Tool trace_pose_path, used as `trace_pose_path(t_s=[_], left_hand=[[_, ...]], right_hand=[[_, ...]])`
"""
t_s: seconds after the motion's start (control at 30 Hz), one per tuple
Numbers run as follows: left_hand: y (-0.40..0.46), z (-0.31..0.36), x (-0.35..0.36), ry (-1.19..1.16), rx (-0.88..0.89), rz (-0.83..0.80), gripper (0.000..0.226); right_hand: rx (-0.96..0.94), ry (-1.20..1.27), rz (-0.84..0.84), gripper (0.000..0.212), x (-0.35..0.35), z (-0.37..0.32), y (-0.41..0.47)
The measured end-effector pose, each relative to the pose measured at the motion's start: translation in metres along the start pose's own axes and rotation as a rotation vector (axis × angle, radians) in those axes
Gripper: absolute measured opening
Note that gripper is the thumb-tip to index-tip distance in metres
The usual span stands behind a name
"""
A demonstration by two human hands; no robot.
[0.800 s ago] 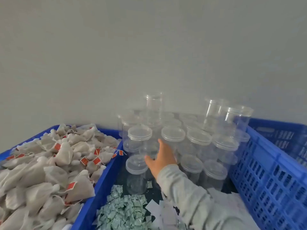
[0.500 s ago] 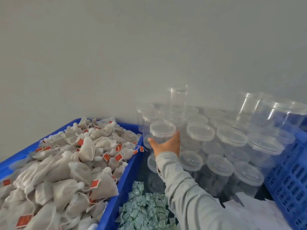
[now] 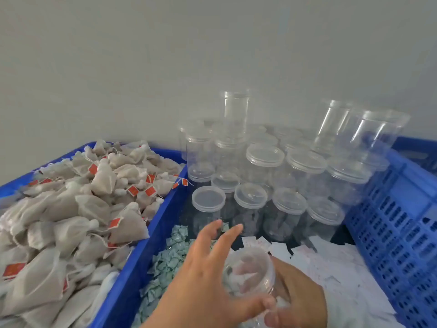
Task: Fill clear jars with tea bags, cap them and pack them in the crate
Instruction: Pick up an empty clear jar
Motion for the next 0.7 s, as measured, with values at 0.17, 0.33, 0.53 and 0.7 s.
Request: trace_pose_path(t_s=[0.17,0.33,0.53,0.7], left_hand=[[0.029,0.011,0.043,-0.229,0.119,-0.107,0.082],[0.040,0.012,0.081,-0.481,-0.169,0.248,0.077],[0.034,-0.012,0.084,-0.486,-0.510,0.064,0.071],[0.022,-0.036,0.067,-0.507,-0.680,-0.048,0.065]], right_hand=[[0.062,-0.006,0.115,0.083,-0.028,0.008,-0.028],[0.097,-0.513,0.356,0.081,-0.027,0.012,-0.029],[-0.180,-1.110,0.461,0.106,-0.009,0.029,-0.031],[-0.306,-1.200,0.493,0.093,0.013,0.042,-0.021]])
Point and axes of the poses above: each hand's wrist, its own y-axis towards the middle knuckle, its own x-axis out of the palm, z = x × y, the point moved 2 cm from there along y, towards the middle knuckle, and after that the axes turned 1 degree about -x, right-handed, at the moved point
